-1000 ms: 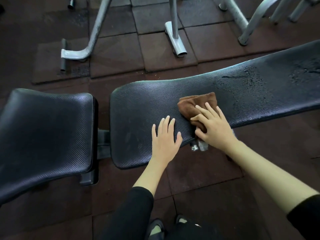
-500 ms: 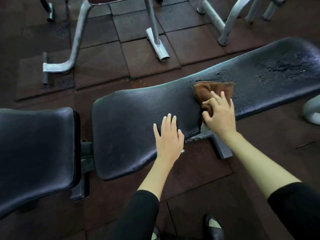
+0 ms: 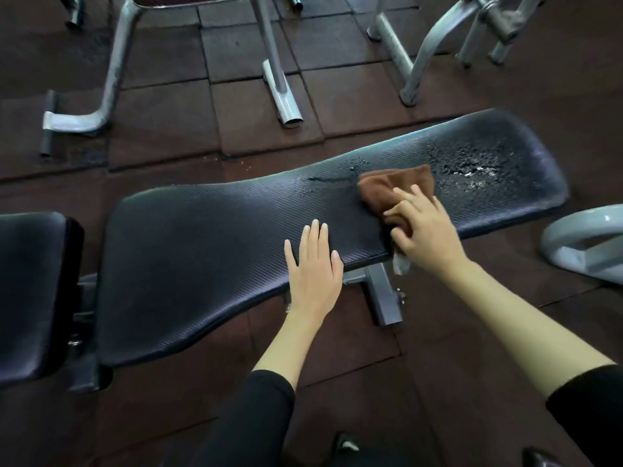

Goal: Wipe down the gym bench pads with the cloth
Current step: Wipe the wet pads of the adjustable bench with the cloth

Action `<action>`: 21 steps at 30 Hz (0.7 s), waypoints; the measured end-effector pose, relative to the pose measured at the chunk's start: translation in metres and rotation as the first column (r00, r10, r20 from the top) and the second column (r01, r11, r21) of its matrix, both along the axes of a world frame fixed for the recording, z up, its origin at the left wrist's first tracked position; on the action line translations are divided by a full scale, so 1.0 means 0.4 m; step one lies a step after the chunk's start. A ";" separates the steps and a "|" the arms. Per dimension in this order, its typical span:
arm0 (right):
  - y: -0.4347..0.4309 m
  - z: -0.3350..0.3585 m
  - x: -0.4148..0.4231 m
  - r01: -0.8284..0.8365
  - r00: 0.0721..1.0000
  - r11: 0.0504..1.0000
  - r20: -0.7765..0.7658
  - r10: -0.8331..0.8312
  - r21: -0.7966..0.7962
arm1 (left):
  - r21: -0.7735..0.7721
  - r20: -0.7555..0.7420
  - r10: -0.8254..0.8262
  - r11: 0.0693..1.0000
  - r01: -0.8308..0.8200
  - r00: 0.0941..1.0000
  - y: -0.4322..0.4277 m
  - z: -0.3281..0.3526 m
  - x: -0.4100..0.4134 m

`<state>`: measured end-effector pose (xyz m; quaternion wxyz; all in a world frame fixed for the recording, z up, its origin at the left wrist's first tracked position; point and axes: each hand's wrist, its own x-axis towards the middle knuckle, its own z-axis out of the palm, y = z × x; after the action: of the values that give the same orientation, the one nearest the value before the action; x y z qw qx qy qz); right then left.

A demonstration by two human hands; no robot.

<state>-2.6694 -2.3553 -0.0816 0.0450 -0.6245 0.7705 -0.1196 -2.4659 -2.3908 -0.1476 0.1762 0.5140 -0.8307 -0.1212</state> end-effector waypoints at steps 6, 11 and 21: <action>0.006 0.015 -0.076 0.321 0.947 0.936 0.071 -0.313 -0.145 | 0.016 0.001 -0.012 1.000 0.012 1.000 0.008 0.028 -0.112; -0.003 -0.009 -0.009 0.333 0.943 0.929 0.058 -0.328 -0.164 | 0.020 0.035 0.021 1.000 -0.022 0.999 0.010 0.026 -0.130; 0.046 0.023 -0.148 -0.187 0.982 0.982 -0.040 0.186 -0.017 | -0.025 0.018 0.050 0.998 -0.050 0.999 0.021 0.039 -0.166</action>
<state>-2.7285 -2.3370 -0.0725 0.0347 -0.6967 0.7079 -0.1110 -2.5323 -2.3823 -0.1322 0.1778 0.5336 -0.8205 -0.1019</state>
